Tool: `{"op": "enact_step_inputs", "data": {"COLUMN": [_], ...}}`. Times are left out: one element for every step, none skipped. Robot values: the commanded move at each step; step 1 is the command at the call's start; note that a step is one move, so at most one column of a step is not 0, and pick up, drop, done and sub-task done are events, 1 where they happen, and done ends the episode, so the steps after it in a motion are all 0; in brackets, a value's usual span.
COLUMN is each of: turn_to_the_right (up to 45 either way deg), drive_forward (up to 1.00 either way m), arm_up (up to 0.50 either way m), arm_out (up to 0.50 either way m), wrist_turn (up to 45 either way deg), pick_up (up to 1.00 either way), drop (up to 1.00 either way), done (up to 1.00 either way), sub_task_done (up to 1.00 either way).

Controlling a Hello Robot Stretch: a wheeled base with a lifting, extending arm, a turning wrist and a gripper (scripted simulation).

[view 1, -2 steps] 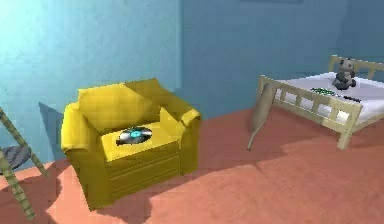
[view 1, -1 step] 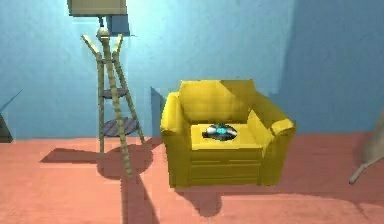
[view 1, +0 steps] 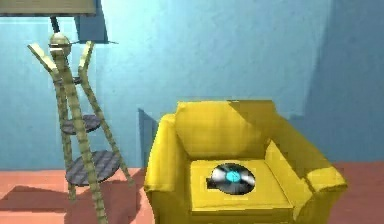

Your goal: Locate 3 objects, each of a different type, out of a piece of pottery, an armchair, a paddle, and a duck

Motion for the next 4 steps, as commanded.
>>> {"op": "enact_step_inputs", "data": {"turn_to_the_right": [12.0,0.0,45.0,24.0], "drive_forward": [0.0,0.0,0.0,0.0], "arm_up": [0.0,0.0,0.0,0.0], "arm_out": [0.0,0.0,0.0,0.0], "wrist_turn": [0.0,0.0,0.0,0.0], "pick_up": [0.0,0.0,0.0,0.0], "drop": [0.0,0.0,0.0,0.0], "done": [0.0,0.0,0.0,0.0], "sub_task_done": [0.0,1.0,0.0,0.0]}}
